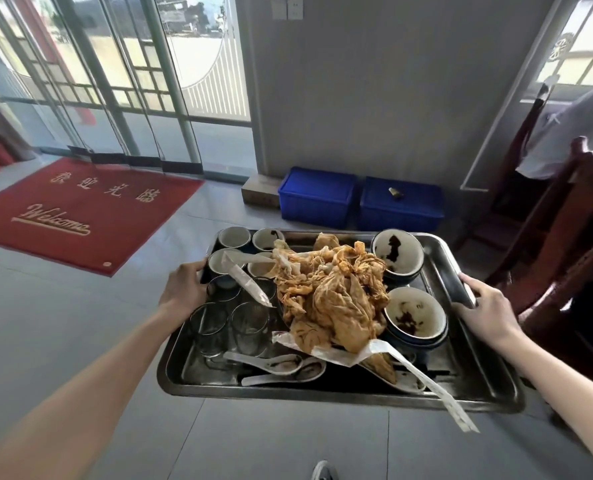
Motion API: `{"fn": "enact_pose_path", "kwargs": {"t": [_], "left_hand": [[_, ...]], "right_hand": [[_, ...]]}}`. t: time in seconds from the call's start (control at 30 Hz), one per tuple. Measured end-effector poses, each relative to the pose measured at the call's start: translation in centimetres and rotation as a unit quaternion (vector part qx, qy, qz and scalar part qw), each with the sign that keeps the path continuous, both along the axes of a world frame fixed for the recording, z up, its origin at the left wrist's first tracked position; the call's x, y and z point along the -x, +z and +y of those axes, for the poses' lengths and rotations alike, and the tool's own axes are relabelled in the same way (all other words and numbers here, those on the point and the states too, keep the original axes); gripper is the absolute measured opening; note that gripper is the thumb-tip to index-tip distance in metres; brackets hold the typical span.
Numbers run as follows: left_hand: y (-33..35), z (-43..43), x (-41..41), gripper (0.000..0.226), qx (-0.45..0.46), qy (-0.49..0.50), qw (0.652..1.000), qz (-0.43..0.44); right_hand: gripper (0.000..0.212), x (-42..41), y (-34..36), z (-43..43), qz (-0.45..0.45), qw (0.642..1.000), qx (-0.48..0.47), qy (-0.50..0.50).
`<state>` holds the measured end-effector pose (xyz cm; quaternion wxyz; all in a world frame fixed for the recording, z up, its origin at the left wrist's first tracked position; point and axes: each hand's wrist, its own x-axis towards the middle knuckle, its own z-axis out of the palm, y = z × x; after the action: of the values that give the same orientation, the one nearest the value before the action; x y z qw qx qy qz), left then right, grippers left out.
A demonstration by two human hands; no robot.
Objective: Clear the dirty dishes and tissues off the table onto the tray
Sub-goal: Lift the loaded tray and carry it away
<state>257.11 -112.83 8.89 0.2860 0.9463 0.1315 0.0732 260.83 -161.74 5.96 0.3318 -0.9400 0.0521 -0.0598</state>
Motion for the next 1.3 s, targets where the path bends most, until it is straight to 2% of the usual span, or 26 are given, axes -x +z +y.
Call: {"fn": "enact_pose_path", "kwargs": {"t": [0.23, 0.4, 0.83, 1.3], "left_hand": [[0.8, 2.3, -10.3, 0.035, -0.015, 0.017, 1.0, -0.008], [0.8, 4.7, -17.2, 0.031, 0.006, 0.031, 1.0, 0.0], [1.2, 13.5, -43.8, 0.029, 0.032, 0.0, 0.999, -0.013], [0.1, 16.5, -66.8, 0.042, 0.028, -0.015, 0.999, 0.016]], "right_hand": [[0.061, -11.9, 1.5, 2.0, -0.012, 1.0, 0.001, 0.027], [0.061, -19.4, 1.3, 4.5, -0.007, 0.999, 0.002, 0.034], [0.063, -42.4, 0.3, 12.8, -0.023, 1.0, -0.002, -0.002], [0.064, -64.0, -1.6, 15.9, -0.023, 0.999, -0.026, -0.008]]}}
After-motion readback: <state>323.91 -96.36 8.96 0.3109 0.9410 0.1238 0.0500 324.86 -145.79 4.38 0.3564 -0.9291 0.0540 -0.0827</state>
